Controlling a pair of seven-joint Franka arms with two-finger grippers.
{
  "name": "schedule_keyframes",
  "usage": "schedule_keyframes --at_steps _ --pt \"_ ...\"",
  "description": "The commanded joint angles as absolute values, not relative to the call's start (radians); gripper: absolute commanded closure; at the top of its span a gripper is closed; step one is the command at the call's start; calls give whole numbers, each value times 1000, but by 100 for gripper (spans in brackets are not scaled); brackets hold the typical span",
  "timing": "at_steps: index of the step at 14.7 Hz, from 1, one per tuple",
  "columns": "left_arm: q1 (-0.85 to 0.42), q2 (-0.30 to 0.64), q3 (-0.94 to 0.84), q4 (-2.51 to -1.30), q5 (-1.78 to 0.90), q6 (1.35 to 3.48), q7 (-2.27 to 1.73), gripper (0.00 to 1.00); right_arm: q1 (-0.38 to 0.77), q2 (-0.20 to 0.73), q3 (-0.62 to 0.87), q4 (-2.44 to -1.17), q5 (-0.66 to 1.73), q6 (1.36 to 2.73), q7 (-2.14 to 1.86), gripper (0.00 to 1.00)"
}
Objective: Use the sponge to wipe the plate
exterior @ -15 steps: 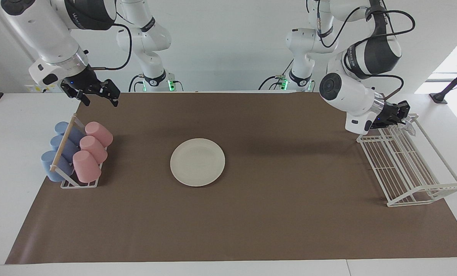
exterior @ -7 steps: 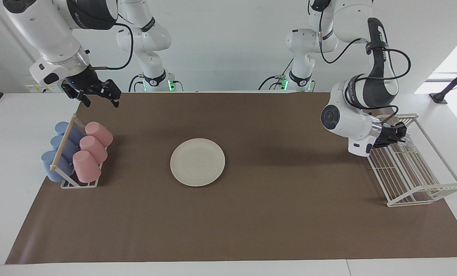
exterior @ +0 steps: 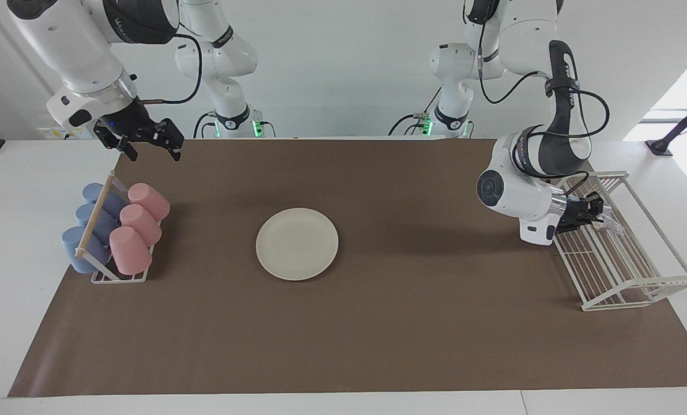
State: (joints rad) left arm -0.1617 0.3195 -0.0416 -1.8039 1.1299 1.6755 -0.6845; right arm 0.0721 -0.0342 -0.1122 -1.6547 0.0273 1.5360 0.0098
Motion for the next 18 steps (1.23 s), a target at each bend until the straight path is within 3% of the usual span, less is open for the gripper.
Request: schedule_keyframes --at_steps 1,2,9,18 --pt "-164 319 -40 -1799 1118 1686 -696 4 71 -54 -110 -1669 11 1546 -20 0" --pt "-164 318 -40 -1798 1108 1687 -696 0 71 -54 -110 -1670 11 1549 -18 0" --pt "-164 305 -41 -1778 1033 1697 -695 0 71 -54 -110 -1670 12 1551 -18 0" --pt "-150 169 -28 -1609 433 1609 -595 0 71 -52 -110 -1669 12 1559 -15 0"
